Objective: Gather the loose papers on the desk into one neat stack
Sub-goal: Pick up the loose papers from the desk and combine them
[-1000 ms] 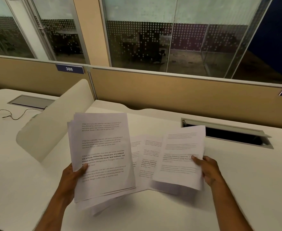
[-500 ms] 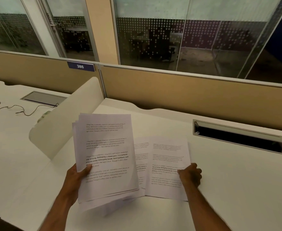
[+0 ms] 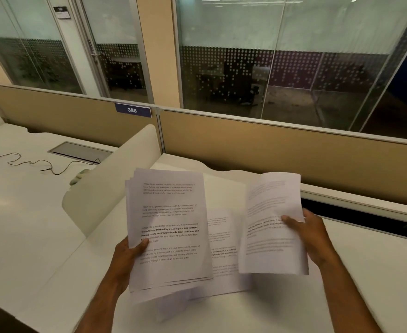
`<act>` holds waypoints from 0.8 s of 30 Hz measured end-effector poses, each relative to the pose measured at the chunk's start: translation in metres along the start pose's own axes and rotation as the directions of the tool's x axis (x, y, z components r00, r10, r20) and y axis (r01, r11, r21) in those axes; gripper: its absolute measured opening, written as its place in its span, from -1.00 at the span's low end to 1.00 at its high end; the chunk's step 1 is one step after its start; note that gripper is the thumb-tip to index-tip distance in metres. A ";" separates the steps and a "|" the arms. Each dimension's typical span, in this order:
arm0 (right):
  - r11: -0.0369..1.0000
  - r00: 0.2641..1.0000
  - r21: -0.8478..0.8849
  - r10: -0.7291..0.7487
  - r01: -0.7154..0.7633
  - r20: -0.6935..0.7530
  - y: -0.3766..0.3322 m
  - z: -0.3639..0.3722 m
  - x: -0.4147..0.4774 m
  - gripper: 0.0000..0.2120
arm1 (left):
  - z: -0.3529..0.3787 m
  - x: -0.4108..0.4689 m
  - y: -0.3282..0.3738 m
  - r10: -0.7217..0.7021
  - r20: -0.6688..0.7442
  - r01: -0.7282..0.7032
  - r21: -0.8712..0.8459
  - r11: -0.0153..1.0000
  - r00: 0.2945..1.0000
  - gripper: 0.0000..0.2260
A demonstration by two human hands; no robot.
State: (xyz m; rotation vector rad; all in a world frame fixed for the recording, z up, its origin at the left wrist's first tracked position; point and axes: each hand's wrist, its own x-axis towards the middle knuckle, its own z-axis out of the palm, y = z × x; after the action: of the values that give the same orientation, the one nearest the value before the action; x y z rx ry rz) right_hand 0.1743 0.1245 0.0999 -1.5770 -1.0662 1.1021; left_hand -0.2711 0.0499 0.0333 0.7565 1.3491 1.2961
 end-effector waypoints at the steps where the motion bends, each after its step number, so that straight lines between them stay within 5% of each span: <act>1: 0.995 0.999 0.099 -0.015 0.010 0.051 -0.016 -0.007 -0.006 -0.78 | 0.002 0.000 0.002 0.005 0.002 -0.005 -0.002 1.000 1.000 -0.76; 5: 0.920 0.960 0.391 -0.075 -0.037 0.269 -0.047 -0.016 -0.016 -0.73 | 0.015 -0.001 0.009 0.023 0.043 -0.022 -0.012 1.000 0.999 -0.74; 9: 0.865 0.927 0.494 -0.112 -0.087 0.359 -0.040 0.010 -0.023 -0.63 | 0.031 -0.008 0.012 0.035 0.098 -0.034 -0.019 0.999 0.995 -0.66; 14: 0.908 0.899 0.386 -0.021 -0.166 0.436 -0.009 0.062 -0.035 -0.57 | 0.046 -0.020 0.010 0.009 0.145 -0.004 -0.035 0.999 0.989 -0.62; 24: 0.997 0.924 0.078 -0.027 -0.003 0.381 0.021 0.128 -0.063 -0.53 | 0.060 -0.049 -0.003 0.022 0.079 -0.024 0.023 0.999 0.997 -0.59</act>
State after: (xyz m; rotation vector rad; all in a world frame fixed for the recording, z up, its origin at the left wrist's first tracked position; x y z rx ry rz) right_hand 0.0399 0.0844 0.0662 -1.3209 -1.2681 1.4650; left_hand -0.2022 0.0203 0.0526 0.8334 1.2985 1.2577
